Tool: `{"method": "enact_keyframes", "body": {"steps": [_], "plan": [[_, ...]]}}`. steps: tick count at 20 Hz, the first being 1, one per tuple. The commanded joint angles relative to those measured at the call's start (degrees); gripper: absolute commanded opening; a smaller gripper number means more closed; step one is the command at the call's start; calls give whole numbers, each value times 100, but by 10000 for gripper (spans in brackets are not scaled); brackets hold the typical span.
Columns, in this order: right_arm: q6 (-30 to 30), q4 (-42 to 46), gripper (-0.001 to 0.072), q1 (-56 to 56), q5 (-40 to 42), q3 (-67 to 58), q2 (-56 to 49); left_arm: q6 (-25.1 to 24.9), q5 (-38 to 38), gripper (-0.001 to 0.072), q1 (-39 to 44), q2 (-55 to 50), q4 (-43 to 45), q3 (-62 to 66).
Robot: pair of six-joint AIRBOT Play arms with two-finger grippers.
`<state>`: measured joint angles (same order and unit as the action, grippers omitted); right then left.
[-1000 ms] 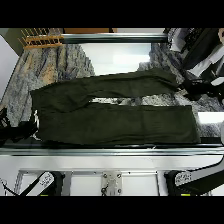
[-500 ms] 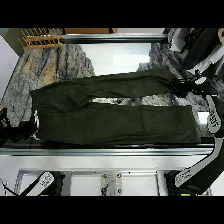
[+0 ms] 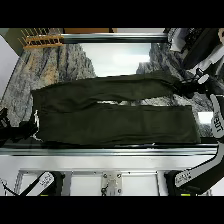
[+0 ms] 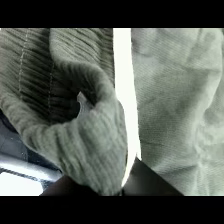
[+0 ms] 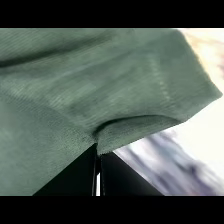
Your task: Fold the clothes and pants, and hang the long-sleeved shirts on hangers.
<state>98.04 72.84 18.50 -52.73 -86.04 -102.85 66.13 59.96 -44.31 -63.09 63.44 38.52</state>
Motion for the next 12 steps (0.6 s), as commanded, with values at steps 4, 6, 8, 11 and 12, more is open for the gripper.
{"method": "enact_keyframes", "body": {"steps": [4,6,8,11,12], "plan": [[103,844,21,9,-262,1110,787,7,-11,20,-7,4,0,-2],[103,835,21,9,-186,1134,756,7,-9,20,-7,4,0,-2],[103,638,42,11,55,1130,787,7,-9,21,-7,4,0,-2],[98,389,632,98,79,1045,1047,7,-17,20,-7,4,2,-2],[52,393,632,175,-52,986,1239,7,-15,21,-7,4,0,-2]]}}
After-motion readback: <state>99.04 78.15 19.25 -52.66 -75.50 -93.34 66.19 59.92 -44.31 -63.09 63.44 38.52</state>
